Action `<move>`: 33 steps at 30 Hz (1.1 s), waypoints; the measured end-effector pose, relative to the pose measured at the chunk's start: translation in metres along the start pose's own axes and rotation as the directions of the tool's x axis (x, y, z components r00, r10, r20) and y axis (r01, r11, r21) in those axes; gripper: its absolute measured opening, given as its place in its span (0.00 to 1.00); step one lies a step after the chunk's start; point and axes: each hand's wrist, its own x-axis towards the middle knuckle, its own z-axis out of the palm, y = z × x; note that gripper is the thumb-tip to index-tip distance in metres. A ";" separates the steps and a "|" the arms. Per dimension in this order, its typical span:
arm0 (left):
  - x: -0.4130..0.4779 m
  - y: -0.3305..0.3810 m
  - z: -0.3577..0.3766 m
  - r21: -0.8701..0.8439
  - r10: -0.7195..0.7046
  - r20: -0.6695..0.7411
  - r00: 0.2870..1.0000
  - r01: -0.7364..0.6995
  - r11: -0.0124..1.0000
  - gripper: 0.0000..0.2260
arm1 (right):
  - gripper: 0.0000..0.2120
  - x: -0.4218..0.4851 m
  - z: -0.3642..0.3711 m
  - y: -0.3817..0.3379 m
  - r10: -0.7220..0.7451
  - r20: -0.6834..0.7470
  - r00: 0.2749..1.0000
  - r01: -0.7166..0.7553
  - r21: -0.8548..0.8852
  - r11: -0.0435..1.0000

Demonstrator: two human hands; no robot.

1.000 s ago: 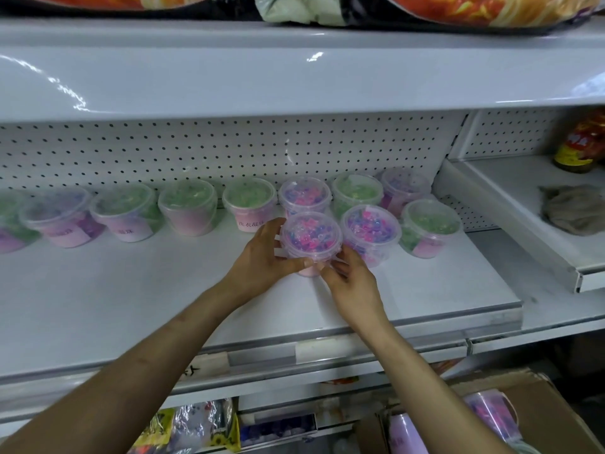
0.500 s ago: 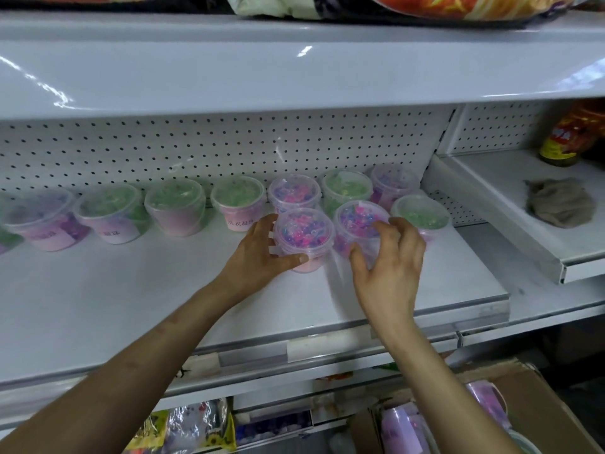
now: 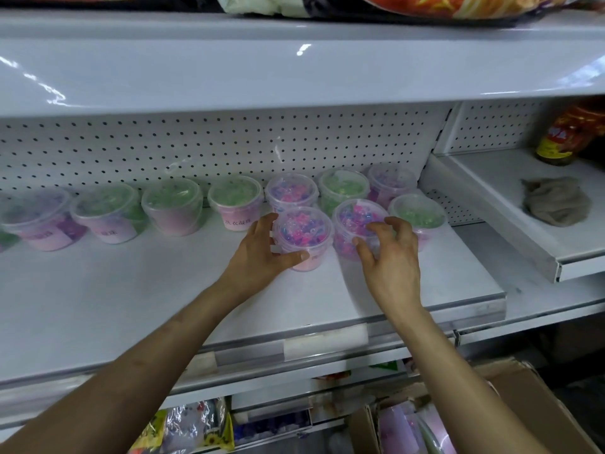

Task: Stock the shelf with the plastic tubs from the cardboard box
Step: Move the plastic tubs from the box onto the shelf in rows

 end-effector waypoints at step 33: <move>-0.101 0.089 0.253 -0.085 0.553 0.742 0.378 -0.766 0.637 0.32 | 0.27 -0.310 -0.171 0.147 0.704 -0.033 0.709 -0.673 -0.328 0.663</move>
